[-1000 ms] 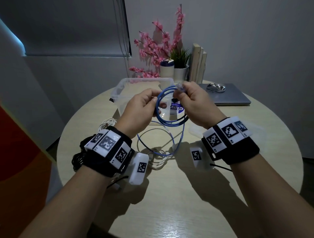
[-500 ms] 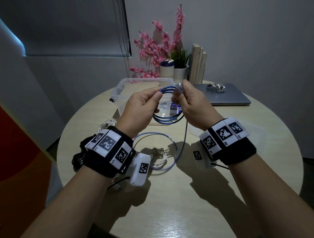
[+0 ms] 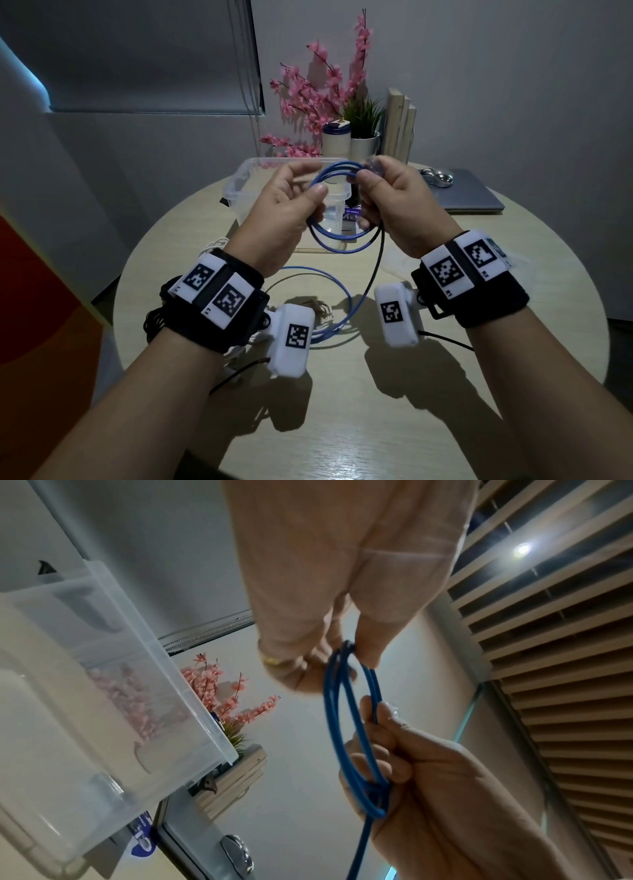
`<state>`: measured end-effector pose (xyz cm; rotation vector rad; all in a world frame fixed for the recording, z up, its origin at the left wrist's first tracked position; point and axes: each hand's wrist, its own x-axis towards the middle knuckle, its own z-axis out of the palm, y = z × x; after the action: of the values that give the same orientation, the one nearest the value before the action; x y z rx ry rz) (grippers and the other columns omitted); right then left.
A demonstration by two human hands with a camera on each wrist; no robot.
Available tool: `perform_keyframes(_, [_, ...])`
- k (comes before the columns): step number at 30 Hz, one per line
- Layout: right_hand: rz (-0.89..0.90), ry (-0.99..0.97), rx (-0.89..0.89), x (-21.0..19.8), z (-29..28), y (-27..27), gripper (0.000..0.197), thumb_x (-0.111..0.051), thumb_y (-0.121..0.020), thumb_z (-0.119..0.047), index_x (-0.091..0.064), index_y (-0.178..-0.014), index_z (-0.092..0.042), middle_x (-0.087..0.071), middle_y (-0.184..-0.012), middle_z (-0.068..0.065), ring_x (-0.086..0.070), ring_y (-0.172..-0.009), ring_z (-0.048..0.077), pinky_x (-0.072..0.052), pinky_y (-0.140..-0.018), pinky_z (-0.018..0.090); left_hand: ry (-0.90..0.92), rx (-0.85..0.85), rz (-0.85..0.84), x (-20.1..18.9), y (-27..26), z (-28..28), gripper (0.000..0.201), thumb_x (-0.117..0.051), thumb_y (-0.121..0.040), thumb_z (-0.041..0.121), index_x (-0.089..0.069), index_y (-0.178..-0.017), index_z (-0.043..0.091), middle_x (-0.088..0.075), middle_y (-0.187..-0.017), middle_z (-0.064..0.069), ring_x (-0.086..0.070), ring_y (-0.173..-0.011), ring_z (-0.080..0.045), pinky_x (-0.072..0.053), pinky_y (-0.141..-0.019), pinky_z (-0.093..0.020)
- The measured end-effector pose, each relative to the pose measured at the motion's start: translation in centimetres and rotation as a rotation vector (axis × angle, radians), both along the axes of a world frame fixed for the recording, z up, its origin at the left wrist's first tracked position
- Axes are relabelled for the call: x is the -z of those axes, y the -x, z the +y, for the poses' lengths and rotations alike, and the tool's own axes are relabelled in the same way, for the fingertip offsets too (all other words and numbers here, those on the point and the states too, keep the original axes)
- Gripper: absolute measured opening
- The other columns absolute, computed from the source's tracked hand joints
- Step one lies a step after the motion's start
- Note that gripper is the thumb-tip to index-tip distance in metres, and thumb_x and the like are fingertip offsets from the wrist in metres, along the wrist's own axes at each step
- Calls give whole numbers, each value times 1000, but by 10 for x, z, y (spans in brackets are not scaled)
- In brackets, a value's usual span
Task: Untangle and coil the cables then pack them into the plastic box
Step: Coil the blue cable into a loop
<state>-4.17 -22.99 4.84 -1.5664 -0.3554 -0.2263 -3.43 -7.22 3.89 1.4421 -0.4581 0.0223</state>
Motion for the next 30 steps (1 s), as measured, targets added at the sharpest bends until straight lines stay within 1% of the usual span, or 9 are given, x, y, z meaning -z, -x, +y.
perform_keyframes(5, [0, -105, 67, 3, 0, -2, 19, -38, -100, -6, -52, -88, -10, -37, -60, 4, -40, -40, 9, -44, -45, 25, 51, 152, 193, 2, 10, -8, 16, -35, -103, 17, -48, -96, 11, -50, -59, 3, -61, -61, -9, -53, -66, -24])
perform_keyframes(12, [73, -162, -83, -3, -7, 2, 22, -42, -99, -6, -53, -116, 3, -42, -65, 5, -44, -40, 9, -48, -48, 25, -157, 37, 97, 13, 2, -11, 20, -36, -102, 30, -46, -93, 15, -50, -50, 7, -60, -61, -8, -51, -73, -28])
perform_keyframes(14, [108, -202, -115, -2, -7, 4, 27, -41, -99, -6, -50, -119, 10, -38, -63, 4, -34, -41, 8, -36, -41, 21, -180, 57, 91, 13, 2, -7, 11, -46, -98, 28, -46, -96, 17, -55, -61, 5, -61, -66, -9, -51, -72, -28])
perform_keyframes(16, [122, -205, -98, -3, -8, 3, 21, -41, -100, -8, -52, -109, 8, -34, -59, 1, -28, -45, 8, -28, -42, 19, -265, 80, 99, 14, 4, -4, 31, -61, -84, 34, -46, -108, 18, -61, -83, -1, -65, -80, -11, -53, -77, -28])
perform_keyframes(18, [121, -248, -70, -5, -8, 1, 20, -39, -101, -10, -54, -96, 2, -31, -53, -4, -25, -45, 8, -26, -43, 20, -437, 133, 103, 18, 6, -3, 52, -69, -80, 36, -45, -121, 17, -65, -105, -4, -64, -100, -14, -52, -91, -31])
perform_keyframes(21, [115, -315, -33, -8, -8, 0, 24, -36, -102, -14, -54, -90, -2, -27, -50, -6, -24, -43, 7, -28, -42, 19, -725, 306, 163, 30, 8, -3, 61, -70, -78, 47, -47, -125, 17, -67, -114, -7, -61, -111, -20, -45, -103, -40])
perform_keyframes(24, [118, -338, -4, -10, -9, 0, 23, -35, -103, -16, -50, -90, -4, -27, -50, -5, -26, -42, 7, -30, -41, 19, -850, 452, 120, 36, 11, -5, 33, -57, -90, 41, -60, -112, 16, -71, -86, -3, -63, -87, -25, -47, -88, -40])
perform_keyframes(26, [115, -328, 20, -8, -14, 1, 22, -35, -103, -17, -49, -92, -5, -29, -49, -6, -28, -42, 7, -31, -41, 19, -782, 438, 111, 34, 12, -5, 24, -49, -98, 30, -65, -103, 13, -54, -60, 8, -54, -64, -17, -46, -71, -34])
perform_keyframes(30, [107, -284, 45, -5, -21, 2, 20, -36, -102, -16, -51, -95, -5, -32, -50, -5, -33, -43, 8, -37, -43, 21, -911, 311, 37, 29, 5, 2, 23, -50, -98, 28, -72, -95, 20, -38, -51, 13, -36, -48, -6, -32, -55, -23])
